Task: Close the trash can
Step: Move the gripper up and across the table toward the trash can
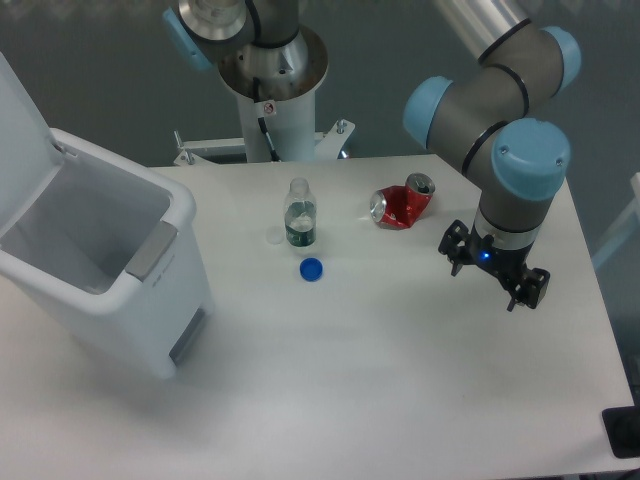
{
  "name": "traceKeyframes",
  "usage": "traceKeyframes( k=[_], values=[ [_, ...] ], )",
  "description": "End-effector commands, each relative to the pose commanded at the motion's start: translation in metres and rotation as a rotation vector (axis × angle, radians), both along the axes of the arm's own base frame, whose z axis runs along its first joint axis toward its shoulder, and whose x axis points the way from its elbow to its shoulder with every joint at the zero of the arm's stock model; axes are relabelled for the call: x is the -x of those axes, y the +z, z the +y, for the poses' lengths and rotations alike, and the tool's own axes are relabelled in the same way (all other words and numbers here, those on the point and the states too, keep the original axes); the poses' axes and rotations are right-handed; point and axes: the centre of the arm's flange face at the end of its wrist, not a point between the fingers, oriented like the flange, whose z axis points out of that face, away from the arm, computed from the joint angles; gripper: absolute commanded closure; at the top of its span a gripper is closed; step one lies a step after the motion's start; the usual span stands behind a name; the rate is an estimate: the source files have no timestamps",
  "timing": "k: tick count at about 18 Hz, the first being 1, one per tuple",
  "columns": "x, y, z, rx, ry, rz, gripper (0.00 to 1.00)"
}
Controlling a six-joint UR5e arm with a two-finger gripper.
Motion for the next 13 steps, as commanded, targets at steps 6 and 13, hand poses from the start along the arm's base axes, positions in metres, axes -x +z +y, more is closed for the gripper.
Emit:
traceKeyframes(
  k=[6, 13],
  values=[
    [-0.001, -0.003, 0.003, -0.005, 0.008, -0.006, 0.00],
    [-0.016, -0.017, 0.004, -0.140, 0.054, -0.013, 0.00]
  ],
)
